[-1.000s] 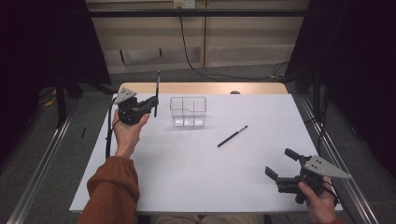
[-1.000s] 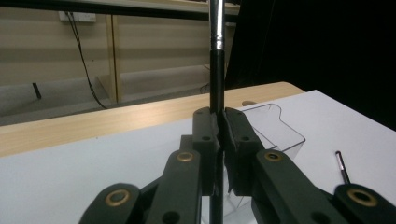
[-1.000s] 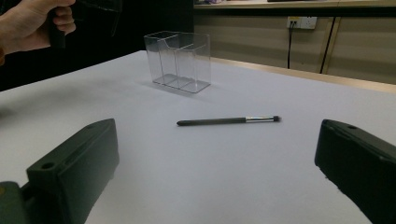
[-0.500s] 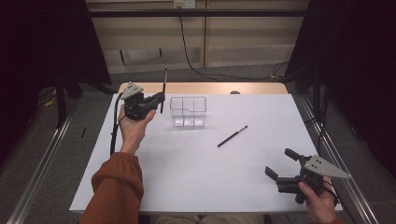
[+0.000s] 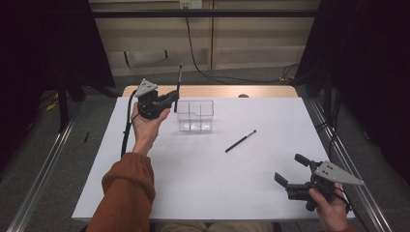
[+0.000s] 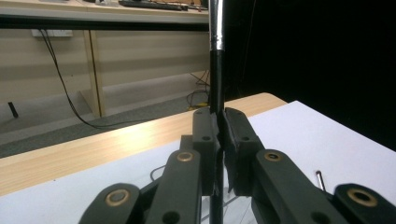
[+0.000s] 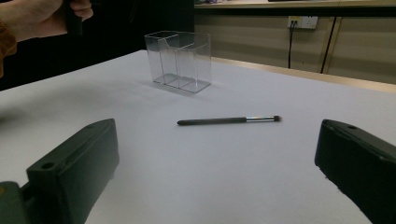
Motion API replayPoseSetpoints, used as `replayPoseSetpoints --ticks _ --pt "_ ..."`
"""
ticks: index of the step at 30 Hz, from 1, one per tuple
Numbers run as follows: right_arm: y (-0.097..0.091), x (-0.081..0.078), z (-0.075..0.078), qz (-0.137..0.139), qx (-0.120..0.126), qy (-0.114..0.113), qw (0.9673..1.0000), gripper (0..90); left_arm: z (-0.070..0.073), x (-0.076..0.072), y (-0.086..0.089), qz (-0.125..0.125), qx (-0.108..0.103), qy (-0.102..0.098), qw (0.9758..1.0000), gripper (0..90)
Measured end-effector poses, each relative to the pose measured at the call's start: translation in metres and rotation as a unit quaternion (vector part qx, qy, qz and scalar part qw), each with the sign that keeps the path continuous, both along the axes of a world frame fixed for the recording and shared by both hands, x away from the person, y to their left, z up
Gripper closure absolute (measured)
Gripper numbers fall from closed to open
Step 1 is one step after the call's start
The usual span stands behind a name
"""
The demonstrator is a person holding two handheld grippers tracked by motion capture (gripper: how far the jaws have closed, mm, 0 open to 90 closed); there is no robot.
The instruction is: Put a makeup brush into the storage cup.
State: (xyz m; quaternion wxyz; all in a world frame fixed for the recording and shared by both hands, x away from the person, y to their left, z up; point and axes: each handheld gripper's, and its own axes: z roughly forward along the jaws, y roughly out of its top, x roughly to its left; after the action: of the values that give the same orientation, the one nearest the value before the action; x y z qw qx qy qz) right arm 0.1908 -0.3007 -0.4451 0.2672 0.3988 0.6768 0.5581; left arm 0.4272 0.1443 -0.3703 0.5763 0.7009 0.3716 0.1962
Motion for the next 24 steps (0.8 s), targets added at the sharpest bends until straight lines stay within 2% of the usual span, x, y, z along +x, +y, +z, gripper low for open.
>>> replayPoseSetpoints --ticks 4,12,16,20,24 --pt "0.0 0.0 0.0 0.0 0.001 0.0 1.0 0.0 -0.001 0.004 -0.005 0.001 -0.002 0.002 1.0 84.1" --pt "0.0 0.0 0.0 0.001 0.003 0.001 1.0 0.0 0.004 0.008 -0.018 -0.009 0.004 -0.016 0.9998 84.1" --pt "0.0 0.0 0.0 -0.001 0.007 0.002 1.0 0.0 0.002 0.016 -0.021 -0.003 0.015 -0.012 0.9998 84.1" --pt "0.001 0.0 0.0 0.0 0.006 0.002 1.0 0.0 -0.002 0.022 -0.021 0.0 0.011 -0.008 0.9999 84.1" --pt "0.0 0.0 0.0 0.001 0.007 0.004 1.0 0.0 -0.009 0.026 -0.023 -0.001 0.018 -0.003 0.9998 84.1"
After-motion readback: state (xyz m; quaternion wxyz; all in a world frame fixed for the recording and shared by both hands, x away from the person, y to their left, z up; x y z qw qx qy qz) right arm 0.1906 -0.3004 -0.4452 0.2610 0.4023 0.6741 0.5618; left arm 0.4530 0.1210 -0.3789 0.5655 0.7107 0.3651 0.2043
